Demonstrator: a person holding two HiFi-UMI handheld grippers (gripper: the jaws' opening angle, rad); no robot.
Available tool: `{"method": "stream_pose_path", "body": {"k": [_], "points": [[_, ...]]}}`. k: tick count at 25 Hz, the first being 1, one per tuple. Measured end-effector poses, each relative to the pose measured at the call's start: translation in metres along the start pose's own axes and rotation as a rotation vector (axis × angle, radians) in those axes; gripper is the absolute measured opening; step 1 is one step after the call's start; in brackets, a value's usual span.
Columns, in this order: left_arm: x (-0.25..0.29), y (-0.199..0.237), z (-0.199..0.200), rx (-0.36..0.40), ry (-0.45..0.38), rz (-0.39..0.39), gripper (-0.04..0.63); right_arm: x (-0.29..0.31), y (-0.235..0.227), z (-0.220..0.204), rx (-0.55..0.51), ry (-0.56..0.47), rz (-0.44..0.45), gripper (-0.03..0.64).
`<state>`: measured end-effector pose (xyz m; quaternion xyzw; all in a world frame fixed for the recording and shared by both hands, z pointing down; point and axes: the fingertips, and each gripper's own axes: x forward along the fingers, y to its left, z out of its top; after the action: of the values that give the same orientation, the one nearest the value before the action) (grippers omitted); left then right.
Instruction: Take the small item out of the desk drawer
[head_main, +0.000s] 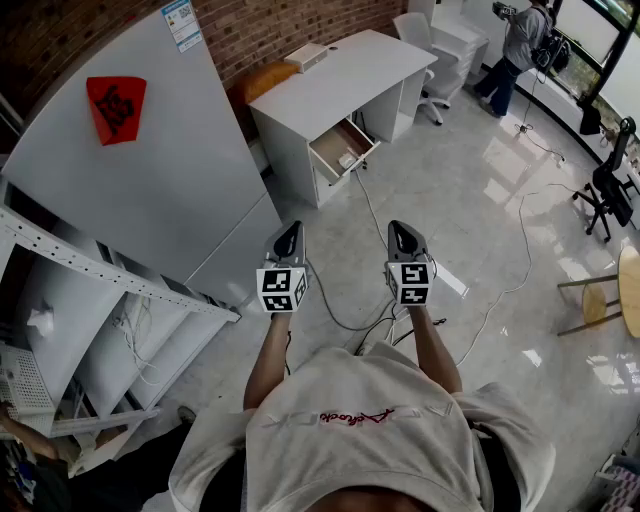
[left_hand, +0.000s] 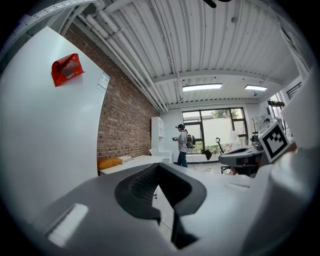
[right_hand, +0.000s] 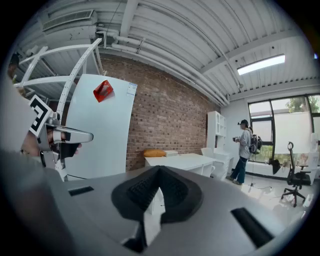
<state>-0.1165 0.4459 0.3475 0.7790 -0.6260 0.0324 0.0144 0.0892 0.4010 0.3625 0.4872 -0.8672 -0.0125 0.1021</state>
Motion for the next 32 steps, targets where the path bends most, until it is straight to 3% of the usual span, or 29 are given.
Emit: {"method": "stream_pose_path", "body": {"k": [11, 32], "points": [[0.001, -0.006, 0.005, 0.003, -0.009, 0.006, 0.009, -0.005, -0.005, -0.003, -0.002, 0.001, 0.005, 0.011], [0.038, -0.041, 0.01, 0.035, -0.007, 0.061, 0.009, 0.003, -0.054, -0.009, 0.027, -0.028, 0.083, 0.012]]}}
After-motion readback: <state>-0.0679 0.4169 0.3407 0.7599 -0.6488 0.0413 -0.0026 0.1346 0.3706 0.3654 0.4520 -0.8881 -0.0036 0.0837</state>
